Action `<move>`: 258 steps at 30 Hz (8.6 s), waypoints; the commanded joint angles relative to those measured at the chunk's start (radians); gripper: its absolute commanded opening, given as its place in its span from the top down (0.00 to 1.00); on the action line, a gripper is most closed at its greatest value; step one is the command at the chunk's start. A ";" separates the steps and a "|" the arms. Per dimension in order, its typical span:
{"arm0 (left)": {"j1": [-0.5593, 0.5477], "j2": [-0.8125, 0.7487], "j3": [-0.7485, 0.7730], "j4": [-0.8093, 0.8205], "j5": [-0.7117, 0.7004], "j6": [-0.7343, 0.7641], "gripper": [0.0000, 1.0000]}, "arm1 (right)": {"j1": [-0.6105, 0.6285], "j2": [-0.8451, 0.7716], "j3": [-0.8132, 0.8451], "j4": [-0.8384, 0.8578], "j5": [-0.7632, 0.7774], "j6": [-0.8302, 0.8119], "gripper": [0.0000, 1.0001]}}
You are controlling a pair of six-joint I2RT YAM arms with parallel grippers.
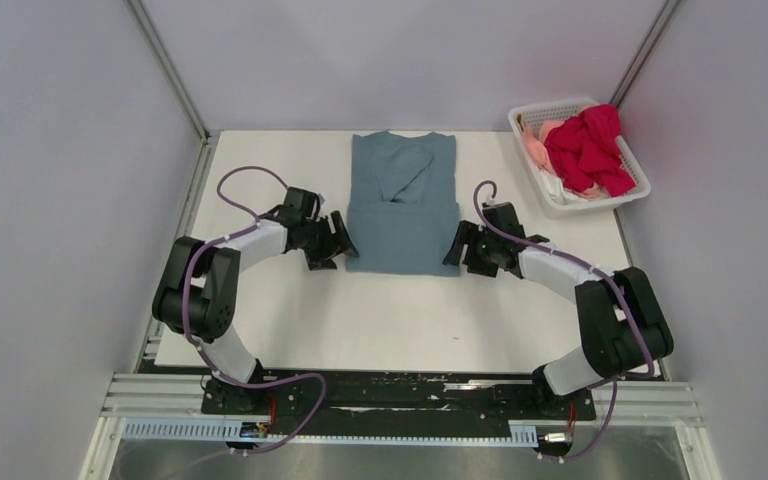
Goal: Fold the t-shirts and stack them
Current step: Grab one side of the 2/3 rectangular tshirt with both arms, then fold the long partially folded tshirt into a neat square, then put the neatly folded tshirt into the corner of the board with the left arm
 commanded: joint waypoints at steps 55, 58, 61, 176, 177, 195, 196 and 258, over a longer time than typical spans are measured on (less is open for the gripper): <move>-0.137 -1.007 -0.360 -0.401 0.061 -0.117 1.00 | 0.290 -0.553 0.011 -0.608 -0.420 -0.144 1.00; -0.138 -1.075 -0.308 -0.446 0.104 -0.141 1.00 | 0.290 -0.593 0.055 -0.646 -0.508 -0.153 1.00; -0.139 -1.116 -0.265 -0.466 0.080 -0.153 1.00 | 0.283 -0.591 0.117 -0.693 -0.488 -0.166 1.00; -0.091 -0.256 -0.351 0.162 0.011 -0.044 0.00 | 0.050 0.010 -0.145 0.146 -0.301 -0.037 0.00; -0.090 -0.267 -0.353 0.156 0.001 -0.045 0.00 | 0.049 0.005 -0.146 0.144 -0.302 -0.040 0.00; 0.049 -0.265 -0.156 0.037 -0.168 -0.006 0.07 | 0.049 -0.289 -0.097 -0.024 -0.107 -0.093 0.00; 0.050 -0.209 -0.136 0.044 -0.141 -0.002 0.11 | 0.049 -0.290 -0.094 -0.028 -0.103 -0.093 0.00; 0.599 0.873 1.506 -0.312 -0.293 0.482 0.67 | -0.072 -0.313 -0.060 -0.028 0.142 -0.151 0.00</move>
